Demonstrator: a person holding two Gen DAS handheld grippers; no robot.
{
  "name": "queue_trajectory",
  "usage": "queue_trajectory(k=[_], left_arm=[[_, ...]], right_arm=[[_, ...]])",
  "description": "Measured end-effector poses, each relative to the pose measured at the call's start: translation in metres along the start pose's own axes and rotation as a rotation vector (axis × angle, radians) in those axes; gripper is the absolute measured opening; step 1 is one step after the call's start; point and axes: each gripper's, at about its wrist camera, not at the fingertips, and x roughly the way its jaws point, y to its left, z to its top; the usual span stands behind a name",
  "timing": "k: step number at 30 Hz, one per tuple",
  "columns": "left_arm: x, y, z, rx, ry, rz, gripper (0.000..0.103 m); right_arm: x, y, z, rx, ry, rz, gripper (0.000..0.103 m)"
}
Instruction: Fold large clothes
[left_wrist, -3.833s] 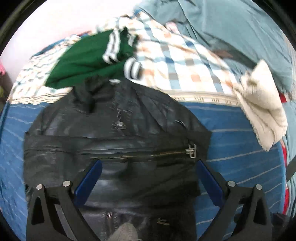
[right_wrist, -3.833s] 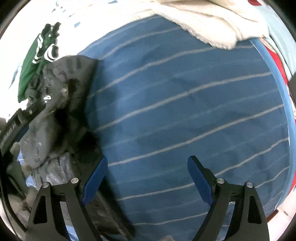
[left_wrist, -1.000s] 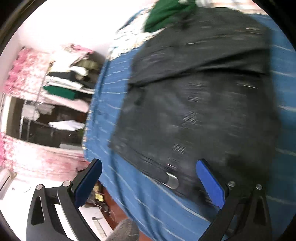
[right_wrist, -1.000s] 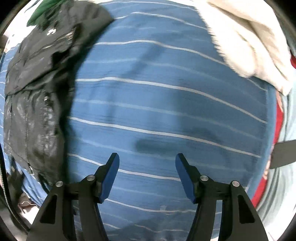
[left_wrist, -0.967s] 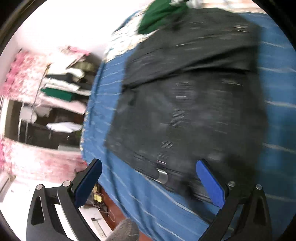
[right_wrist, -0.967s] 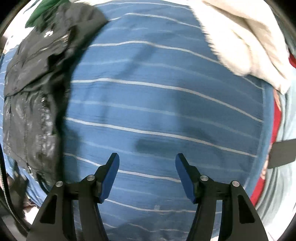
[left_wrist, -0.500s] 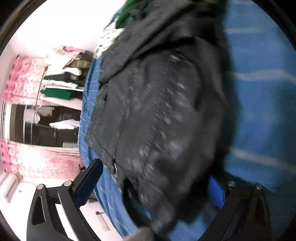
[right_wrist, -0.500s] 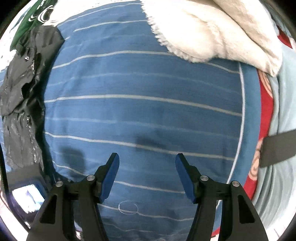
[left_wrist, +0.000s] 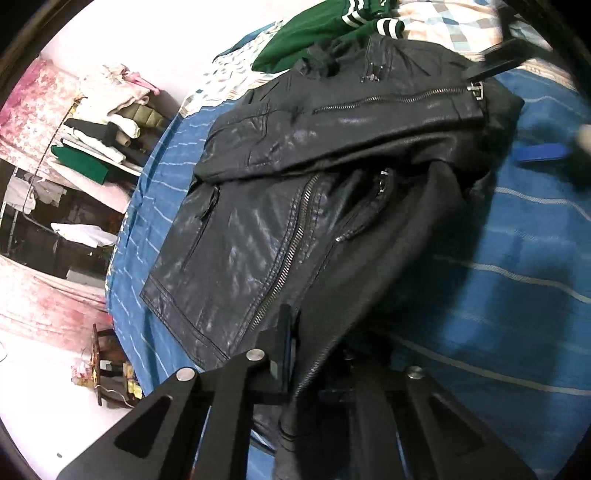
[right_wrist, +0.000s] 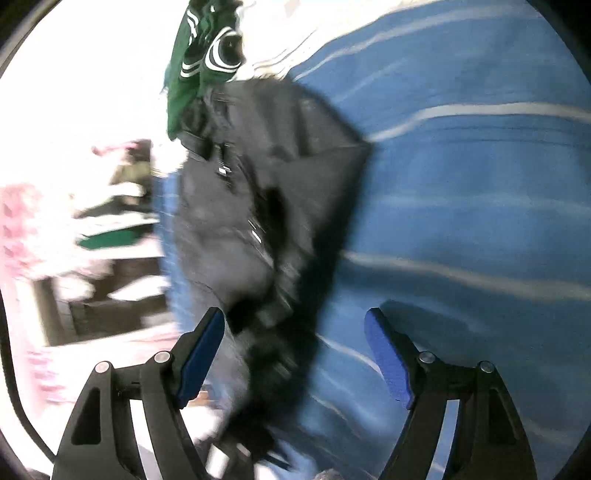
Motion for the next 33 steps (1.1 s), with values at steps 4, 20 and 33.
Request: queue_trajectory(k=[4, 20, 33], left_arm=[[0.000, 0.015, 0.005, -0.005, 0.003, -0.053, 0.005], [0.048, 0.215, 0.049, -0.229, 0.083, -0.437, 0.012], [0.212, 0.321, 0.048, -0.465, 0.249, -0.555, 0.053]], right_arm=[[0.032, -0.008, 0.014, 0.110, 0.014, 0.065, 0.055], [0.056, 0.273, -0.024, -0.133, -0.086, -0.320, 0.018], [0.311, 0.375, 0.021, -0.246, 0.110, -0.595, 0.050]])
